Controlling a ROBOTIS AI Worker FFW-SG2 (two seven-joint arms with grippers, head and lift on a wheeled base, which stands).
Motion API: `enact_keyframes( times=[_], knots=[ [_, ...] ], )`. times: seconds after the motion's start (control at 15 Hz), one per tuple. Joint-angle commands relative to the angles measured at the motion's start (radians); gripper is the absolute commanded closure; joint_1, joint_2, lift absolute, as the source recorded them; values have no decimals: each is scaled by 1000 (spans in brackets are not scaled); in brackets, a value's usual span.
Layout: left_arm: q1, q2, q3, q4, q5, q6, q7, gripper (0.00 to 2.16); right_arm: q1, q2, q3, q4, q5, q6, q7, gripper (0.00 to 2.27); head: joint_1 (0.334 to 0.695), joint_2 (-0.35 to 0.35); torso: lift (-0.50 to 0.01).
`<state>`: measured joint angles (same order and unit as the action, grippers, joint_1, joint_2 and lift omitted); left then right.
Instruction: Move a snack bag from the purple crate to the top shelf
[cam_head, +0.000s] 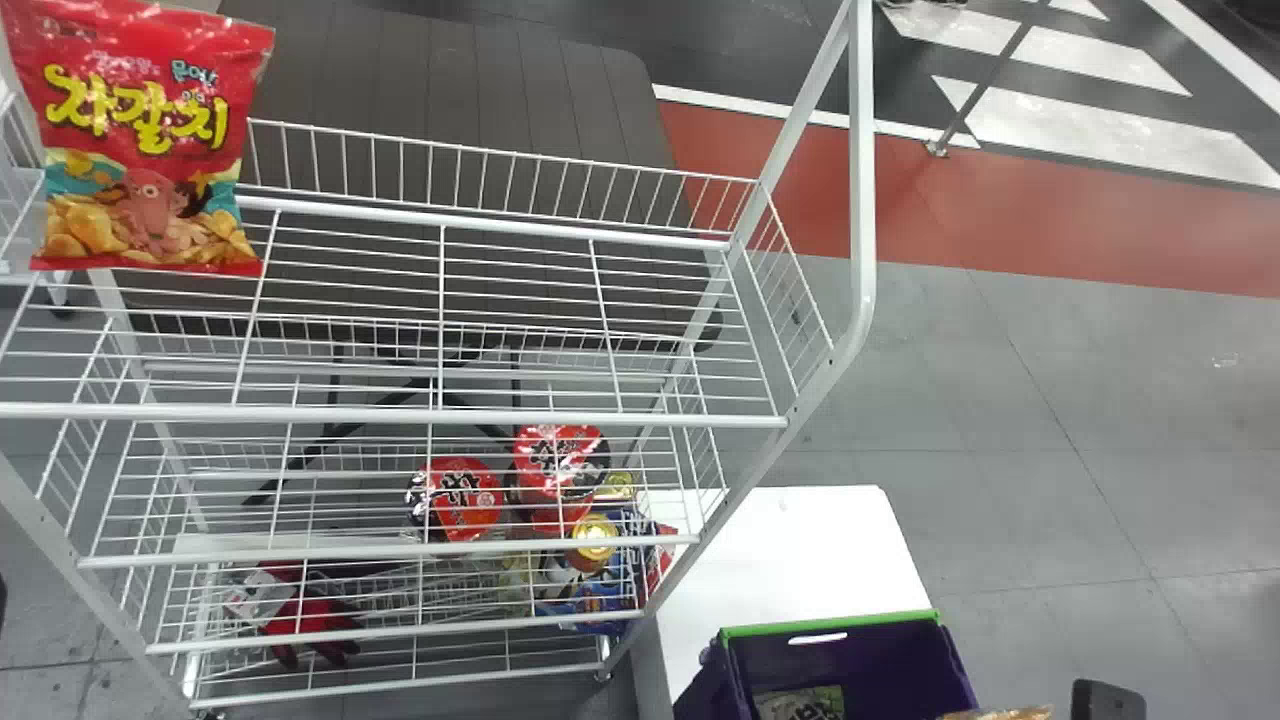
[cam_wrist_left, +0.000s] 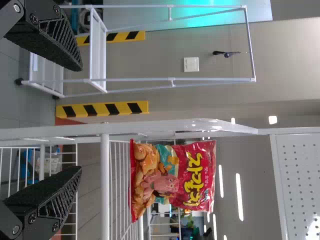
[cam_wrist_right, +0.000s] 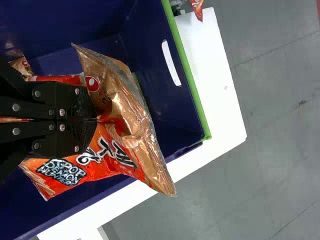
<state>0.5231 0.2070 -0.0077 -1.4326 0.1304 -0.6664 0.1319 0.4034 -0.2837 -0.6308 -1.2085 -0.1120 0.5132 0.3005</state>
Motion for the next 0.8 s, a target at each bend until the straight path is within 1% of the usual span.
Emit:
enact_keyframes(
  times=[0.0, 0.33, 0.67, 0.73],
  knots=[
    [0, 0, 0, 1, 0, 0, 0, 117, 0, 1, 3, 4, 0, -5, 0, 2246, 695, -350, -8],
    [0, 0, 0, 4, 0, -3, 0, 117, 0, 5, 6, 6, 0, -20, 0, 2246, 695, -350, 9],
    [2, -1, -3, 6, 0, -6, 0, 117, 0, 6, 13, 7, 2, -41, 2, 2246, 695, -350, 10],
    [2, -1, -3, 6, 0, -6, 0, 117, 0, 5, 23, 7, 15, -44, 6, 2246, 695, -350, 10]
  ],
)
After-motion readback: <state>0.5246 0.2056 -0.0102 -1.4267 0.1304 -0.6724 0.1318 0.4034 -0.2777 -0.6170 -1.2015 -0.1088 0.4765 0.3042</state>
